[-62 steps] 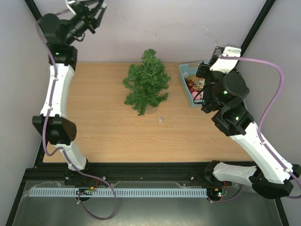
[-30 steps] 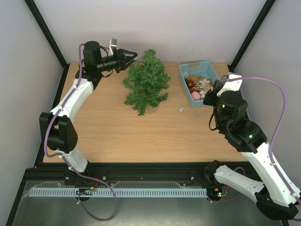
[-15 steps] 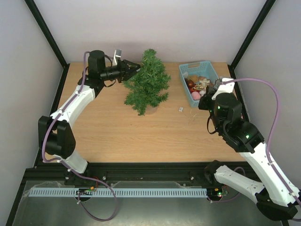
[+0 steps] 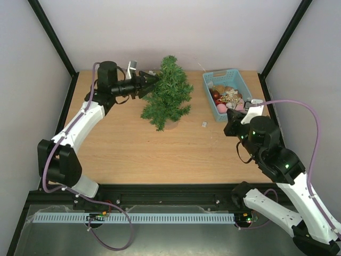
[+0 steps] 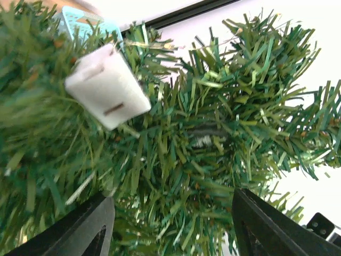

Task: Decorate the small christmas tree

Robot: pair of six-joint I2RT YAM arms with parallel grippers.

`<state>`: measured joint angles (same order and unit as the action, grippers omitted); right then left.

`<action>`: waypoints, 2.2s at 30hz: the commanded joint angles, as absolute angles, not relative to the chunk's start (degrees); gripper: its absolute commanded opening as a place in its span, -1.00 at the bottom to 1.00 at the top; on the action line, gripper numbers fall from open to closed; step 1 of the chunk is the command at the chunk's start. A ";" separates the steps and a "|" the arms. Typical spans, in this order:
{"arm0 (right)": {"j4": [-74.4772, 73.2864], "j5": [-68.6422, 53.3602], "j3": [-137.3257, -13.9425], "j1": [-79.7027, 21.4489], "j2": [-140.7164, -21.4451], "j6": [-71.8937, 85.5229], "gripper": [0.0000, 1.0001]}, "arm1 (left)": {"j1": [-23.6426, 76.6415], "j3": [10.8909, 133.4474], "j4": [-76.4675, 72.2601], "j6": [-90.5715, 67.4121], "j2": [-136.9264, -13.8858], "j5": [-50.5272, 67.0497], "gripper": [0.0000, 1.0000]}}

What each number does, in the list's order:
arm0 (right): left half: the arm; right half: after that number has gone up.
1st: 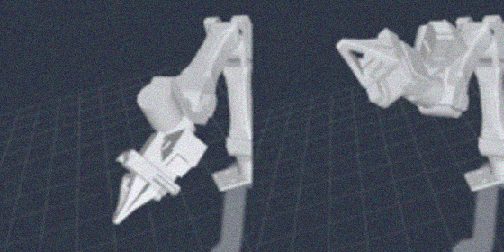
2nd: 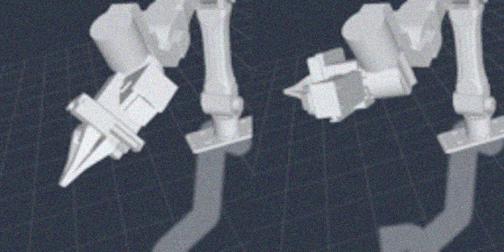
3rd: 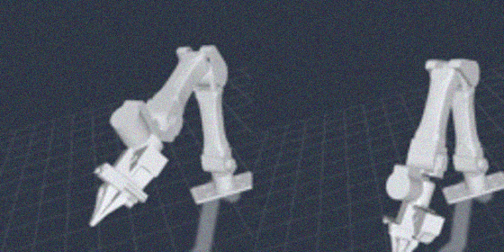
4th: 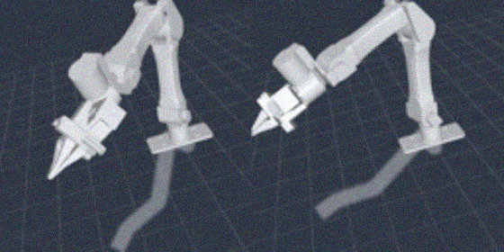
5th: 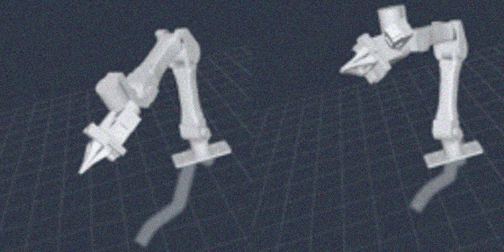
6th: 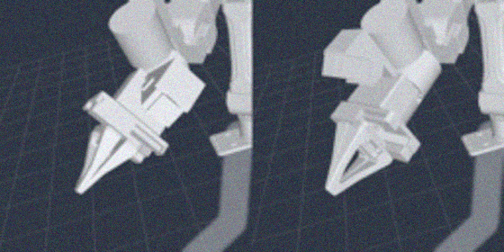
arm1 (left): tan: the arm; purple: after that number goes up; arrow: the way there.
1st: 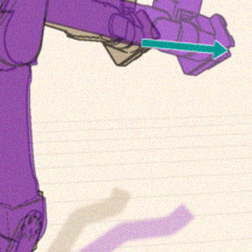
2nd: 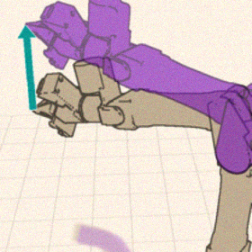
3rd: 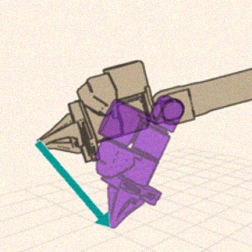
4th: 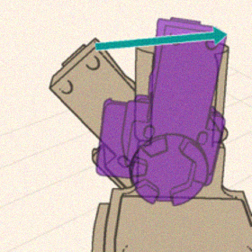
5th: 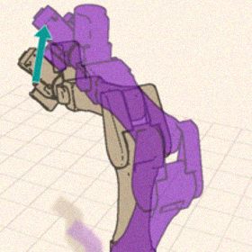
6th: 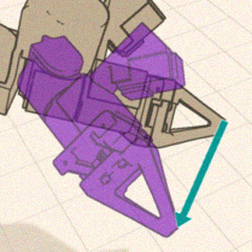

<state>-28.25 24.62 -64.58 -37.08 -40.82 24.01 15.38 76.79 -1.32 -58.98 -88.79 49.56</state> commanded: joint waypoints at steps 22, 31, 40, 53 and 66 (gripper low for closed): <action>-36.23 -4.95 -66.41 -36.83 -38.30 32.45 -0.97 | 27.57 50.43 9.08 -49.50 -47.86 37.67 0.54; -35.17 -8.22 -66.62 -36.83 -38.11 35.09 -0.97 | 53.10 43.20 -6.81 -50.87 -54.40 20.20 0.54; -32.48 -9.23 -65.48 -36.83 -37.81 37.82 -0.97 | 60.16 47.09 -21.94 -48.94 -70.02 18.38 0.55; -31.63 -9.73 -64.55 -36.83 -38.06 37.66 -0.97 | 63.48 48.79 -31.72 -51.74 -78.69 18.56 0.41; -31.95 -8.58 -64.00 -36.83 -37.60 36.69 -0.88 | 64.22 47.83 -10.77 -52.87 -62.91 11.58 -0.95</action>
<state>-33.08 -8.73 -64.64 -37.08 -38.30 37.41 63.48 47.83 -20.73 -52.95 -73.17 16.88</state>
